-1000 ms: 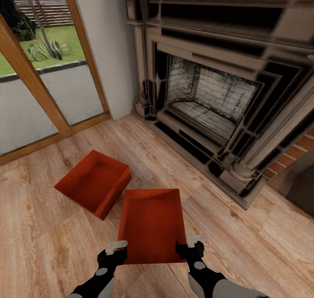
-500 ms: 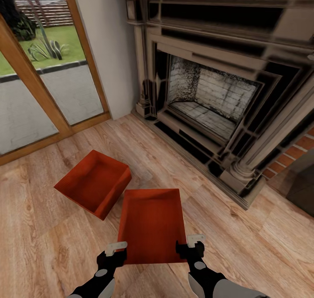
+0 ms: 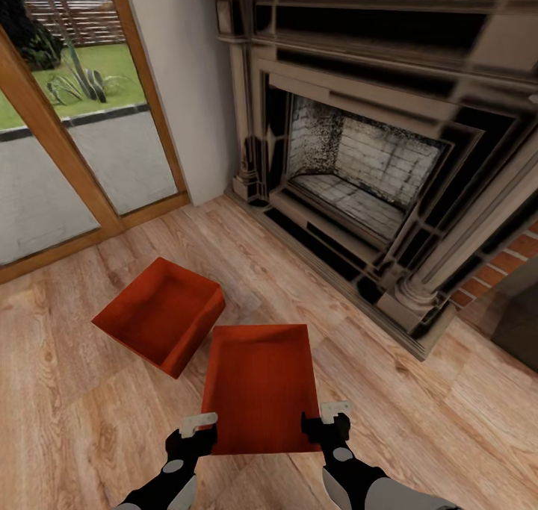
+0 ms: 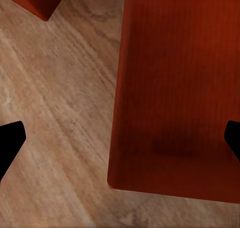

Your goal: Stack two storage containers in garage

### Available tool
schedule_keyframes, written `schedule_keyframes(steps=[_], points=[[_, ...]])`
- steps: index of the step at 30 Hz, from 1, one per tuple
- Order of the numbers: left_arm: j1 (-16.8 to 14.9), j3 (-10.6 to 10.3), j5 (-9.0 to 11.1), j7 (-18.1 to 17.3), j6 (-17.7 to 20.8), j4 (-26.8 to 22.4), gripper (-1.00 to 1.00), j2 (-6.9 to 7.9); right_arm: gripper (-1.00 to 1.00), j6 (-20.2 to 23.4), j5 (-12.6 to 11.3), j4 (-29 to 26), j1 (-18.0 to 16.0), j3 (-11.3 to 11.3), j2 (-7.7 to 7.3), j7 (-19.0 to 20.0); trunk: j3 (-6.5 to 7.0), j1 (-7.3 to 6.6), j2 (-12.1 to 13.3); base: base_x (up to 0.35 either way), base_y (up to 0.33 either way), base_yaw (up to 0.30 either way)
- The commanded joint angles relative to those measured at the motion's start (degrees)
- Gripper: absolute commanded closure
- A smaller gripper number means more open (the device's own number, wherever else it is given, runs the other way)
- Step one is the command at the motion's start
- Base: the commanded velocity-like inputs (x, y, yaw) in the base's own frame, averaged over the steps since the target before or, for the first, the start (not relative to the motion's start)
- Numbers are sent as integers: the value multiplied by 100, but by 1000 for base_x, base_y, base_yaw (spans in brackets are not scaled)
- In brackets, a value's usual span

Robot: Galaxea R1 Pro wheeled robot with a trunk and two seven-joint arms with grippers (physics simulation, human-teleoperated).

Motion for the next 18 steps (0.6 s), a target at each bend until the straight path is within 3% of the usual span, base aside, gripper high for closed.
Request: schedule_keyframes(steps=[1, 13, 18], points=[[-4, -50, 49, 30, -22, 2, -100, 3, -100, -22, -60, 6, -4, 51, 1, -15, -3, 0, -1, 74, 0, 0], [-4, -58, 46, 30, -249, 23, -100, 6, -100, -22, -63, 6, -4, 45, 3, -20, -3, 0, -1, 11, 0, -1], [-4, -58, 46, 30, -260, 46, -100, 7, -100, -16, -67, 6, -4, 28, 4, -27, -3, 0, -1, 0, 0, -121]])
